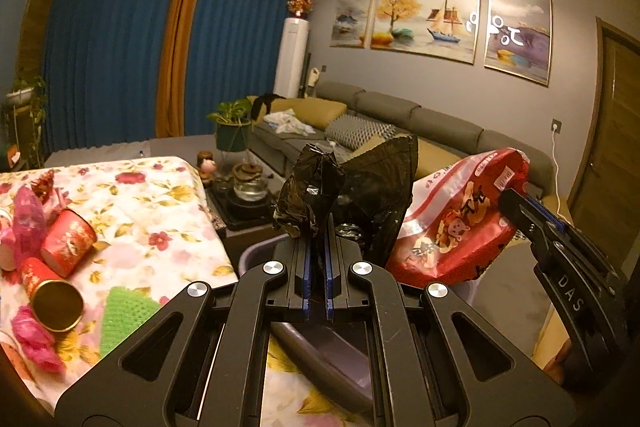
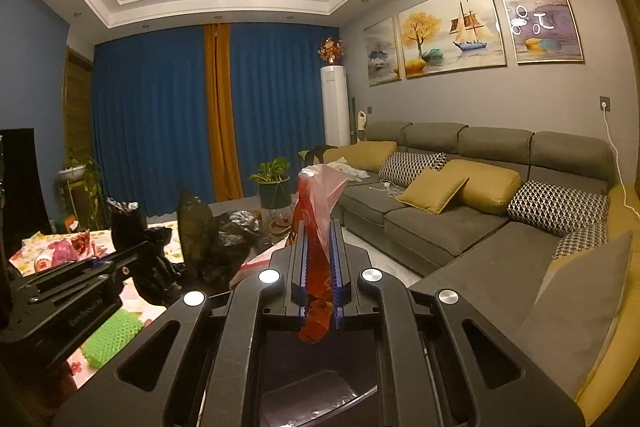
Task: Collect trash
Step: 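Open both tools over the grey bin to drop the bags, then move both tools back over the table toward the paper cup and pink bag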
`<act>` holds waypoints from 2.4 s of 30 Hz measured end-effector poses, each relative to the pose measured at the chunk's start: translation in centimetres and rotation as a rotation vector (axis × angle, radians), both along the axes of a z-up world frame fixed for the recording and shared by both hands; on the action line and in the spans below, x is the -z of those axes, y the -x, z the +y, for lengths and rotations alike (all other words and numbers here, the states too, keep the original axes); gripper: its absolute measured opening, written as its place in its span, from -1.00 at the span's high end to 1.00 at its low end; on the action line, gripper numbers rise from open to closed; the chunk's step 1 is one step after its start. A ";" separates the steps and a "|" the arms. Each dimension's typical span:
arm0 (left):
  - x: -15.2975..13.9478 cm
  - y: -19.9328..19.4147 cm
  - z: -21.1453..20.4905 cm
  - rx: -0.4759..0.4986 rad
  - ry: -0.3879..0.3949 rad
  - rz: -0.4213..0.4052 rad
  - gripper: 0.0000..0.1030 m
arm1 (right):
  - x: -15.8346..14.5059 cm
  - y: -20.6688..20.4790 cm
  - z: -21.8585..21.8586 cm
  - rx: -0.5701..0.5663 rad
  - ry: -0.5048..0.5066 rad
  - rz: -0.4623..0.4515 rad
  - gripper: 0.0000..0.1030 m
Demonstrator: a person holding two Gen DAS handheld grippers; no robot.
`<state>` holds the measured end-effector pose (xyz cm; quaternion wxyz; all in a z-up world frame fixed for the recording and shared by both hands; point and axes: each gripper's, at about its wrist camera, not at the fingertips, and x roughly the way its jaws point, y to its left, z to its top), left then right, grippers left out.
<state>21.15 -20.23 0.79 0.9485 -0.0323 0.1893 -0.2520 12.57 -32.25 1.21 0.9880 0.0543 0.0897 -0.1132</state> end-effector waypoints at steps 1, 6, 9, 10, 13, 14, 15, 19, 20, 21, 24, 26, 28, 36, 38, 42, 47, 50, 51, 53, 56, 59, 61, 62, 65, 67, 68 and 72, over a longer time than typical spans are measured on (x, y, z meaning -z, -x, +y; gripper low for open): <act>0.0 -0.2 -0.4 0.004 0.000 0.003 0.91 | -0.1 -0.1 -0.3 -0.001 0.000 0.001 0.79; 0.8 -0.9 -1.1 0.028 -0.004 0.020 0.90 | 0.2 -0.7 -0.8 -0.005 -0.007 0.013 0.75; 1.2 -1.2 -1.4 0.031 -0.013 0.031 0.89 | 0.1 -1.1 -1.2 -0.006 -0.009 0.018 0.59; 1.4 -1.4 -1.5 0.032 -0.017 0.039 0.85 | 0.2 -1.3 -1.5 -0.004 -0.007 0.020 0.44; 1.9 -1.9 -1.6 0.037 -0.024 0.064 0.46 | 0.4 -1.5 -1.7 0.002 -0.002 0.024 0.22; 2.0 -2.0 -1.6 0.035 -0.024 0.069 0.33 | 0.4 -1.6 -1.8 0.004 -0.005 0.027 0.16; 2.2 -2.1 -1.4 0.030 -0.020 0.072 0.11 | 0.5 -1.6 -2.0 0.007 -0.010 0.029 0.15; 2.3 -2.0 -0.5 0.000 -0.007 0.075 -0.26 | 0.7 -1.4 -2.4 0.018 -0.027 0.036 0.04; 2.3 -1.9 -0.2 -0.006 -0.004 0.072 -0.30 | 0.8 -1.3 -2.4 0.020 -0.031 0.038 0.00; 2.2 -1.8 0.0 -0.013 -0.002 0.069 -0.36 | 0.7 -1.3 -2.5 0.019 -0.032 0.037 -0.02; 2.0 -1.0 0.9 -0.046 -0.004 0.055 -0.52 | 0.6 -0.8 -2.4 0.023 -0.027 0.030 -0.20; 1.8 -0.4 1.5 -0.071 -0.014 0.042 -0.60 | 0.5 -0.5 -2.3 0.021 -0.027 0.024 -0.36; 1.7 0.2 2.2 -0.105 -0.029 0.033 -0.67 | 0.5 -0.2 -1.8 0.018 -0.026 0.024 -0.48; 1.5 2.8 6.7 -0.230 -0.045 0.017 -0.73 | 0.4 0.5 0.6 -0.029 -0.019 0.025 -0.54; 1.4 3.3 8.0 -0.270 -0.056 0.015 -0.73 | 0.4 0.6 1.5 -0.049 -0.017 0.026 -0.55; 1.5 4.5 11.2 -0.351 -0.066 0.025 -0.73 | 0.5 0.9 3.0 -0.086 -0.019 0.030 -0.55; 2.2 6.2 15.6 -0.448 -0.079 0.029 -0.73 | 0.9 0.9 5.9 -0.146 -0.017 0.042 -0.55; 2.7 6.9 18.0 -0.500 -0.078 0.046 -0.73 | 1.3 0.8 7.8 -0.186 -0.014 0.054 -0.55; 2.9 7.2 18.9 -0.512 -0.070 0.054 -0.73 | 1.3 0.6 8.3 -0.194 -0.014 0.058 -0.55; 3.3 7.5 19.9 -0.535 -0.067 0.068 -0.73 | 1.6 0.3 9.6 -0.220 -0.015 0.069 -0.55; 3.9 8.2 21.8 -0.570 -0.069 0.083 -0.73 | 2.1 0.1 11.2 -0.247 -0.015 0.081 -0.55; 4.6 8.7 23.6 -0.601 -0.067 0.103 -0.73 | 2.7 0.0 13.1 -0.284 -0.010 0.093 -0.55; 5.1 8.7 24.6 -0.618 -0.062 0.126 -0.73 | 3.0 -0.1 14.2 -0.299 -0.004 0.097 -0.55; 5.4 8.6 24.9 -0.626 -0.062 0.138 -0.73 | 3.1 -0.2 14.7 -0.306 -0.003 0.099 -0.55; 6.1 8.1 25.1 -0.633 -0.060 0.169 -0.73 | 3.5 -0.5 15.9 -0.330 -0.004 0.110 -0.55; 6.5 7.8 25.1 -0.636 -0.067 0.189 -0.73 | 3.7 -0.7 16.4 -0.347 -0.007 0.119 -0.55; 6.7 7.4 25.2 -0.634 -0.068 0.214 -0.73 | 3.8 -0.7 16.5 -0.351 -0.006 0.121 -0.55; 7.1 5.9 25.0 -0.644 -0.074 0.268 -0.73 | 4.0 -1.1 17.3 -0.375 -0.002 0.130 -0.54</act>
